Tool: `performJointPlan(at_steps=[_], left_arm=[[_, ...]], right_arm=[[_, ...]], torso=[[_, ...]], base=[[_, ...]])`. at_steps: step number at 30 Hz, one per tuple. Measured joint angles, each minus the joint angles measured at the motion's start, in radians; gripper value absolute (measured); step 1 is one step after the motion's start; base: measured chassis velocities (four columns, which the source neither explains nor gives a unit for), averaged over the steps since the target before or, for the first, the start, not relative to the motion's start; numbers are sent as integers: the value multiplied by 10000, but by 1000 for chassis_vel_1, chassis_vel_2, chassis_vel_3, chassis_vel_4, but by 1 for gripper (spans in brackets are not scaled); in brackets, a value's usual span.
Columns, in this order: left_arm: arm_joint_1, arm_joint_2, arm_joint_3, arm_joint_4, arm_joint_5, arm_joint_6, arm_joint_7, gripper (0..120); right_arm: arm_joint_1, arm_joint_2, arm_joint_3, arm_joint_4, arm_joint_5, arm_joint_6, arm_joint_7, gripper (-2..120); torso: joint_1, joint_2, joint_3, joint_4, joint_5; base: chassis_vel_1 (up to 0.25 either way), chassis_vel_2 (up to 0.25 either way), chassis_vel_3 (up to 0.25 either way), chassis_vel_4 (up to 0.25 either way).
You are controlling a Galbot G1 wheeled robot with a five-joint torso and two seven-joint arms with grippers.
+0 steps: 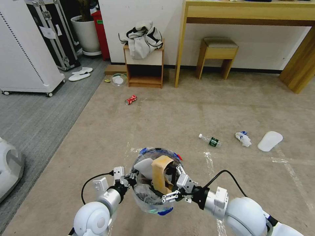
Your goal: Pick up the trash bin and place the garbage on the floor into it.
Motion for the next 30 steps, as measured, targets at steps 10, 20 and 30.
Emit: performJointPlan(at_steps=[10, 20, 30], left_arm=[[-76, -45, -67, 42, -87, -1, -74, 1], [-92, -99, -157, 36, -94, -1, -96, 1], [17, -44, -383, 28, -94, -56, -95, 1]], right_arm=[[-55, -292, -140, -8, 327, -186, -387, 100], [-16, -575, -285, 92, 631, -604, -622, 100], [-113, -625, 258, 353, 855, -682, -486, 100]], torso=[[0, -1, 0, 1, 0], [0, -1, 0, 1, 1], [-1, 0, 0, 1, 0]], base=[[0, 0, 0, 0], [0, 0, 0, 0], [0, 0, 0, 0]])
